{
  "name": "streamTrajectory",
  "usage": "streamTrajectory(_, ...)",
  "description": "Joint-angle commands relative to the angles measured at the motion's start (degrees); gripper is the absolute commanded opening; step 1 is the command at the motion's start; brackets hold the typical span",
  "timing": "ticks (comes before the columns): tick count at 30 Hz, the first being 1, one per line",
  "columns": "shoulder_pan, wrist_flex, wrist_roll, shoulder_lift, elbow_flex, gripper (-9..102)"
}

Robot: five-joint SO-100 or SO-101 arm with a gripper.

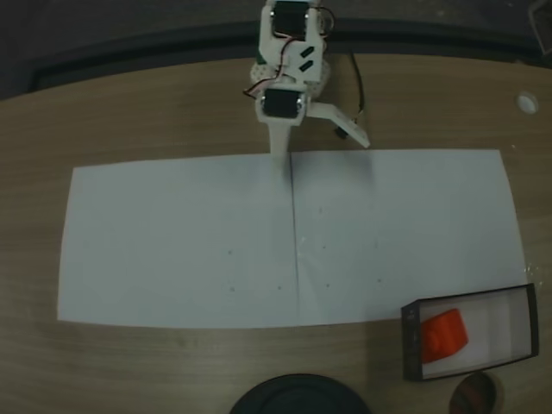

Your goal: Grab a orange square and put it in the box.

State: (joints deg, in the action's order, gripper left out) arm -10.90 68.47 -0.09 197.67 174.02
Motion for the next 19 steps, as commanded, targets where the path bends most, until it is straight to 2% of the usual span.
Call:
streamTrajectory(1, 0.0, 3.16, -4.92, 1.67, -1.49, 0)
streamTrajectory(4, 0.0, 5.45, -9.67, 1.67, -1.85, 0)
streamTrajectory(8, 0.0, 5.54, -10.2, 1.67, -1.85, 0)
streamTrajectory(14, -0.62, 5.62, -2.55, 1.58, -2.02, 0)
streamTrajectory(19, 0.0, 5.62, -4.22, 1.58, -2.02, 0)
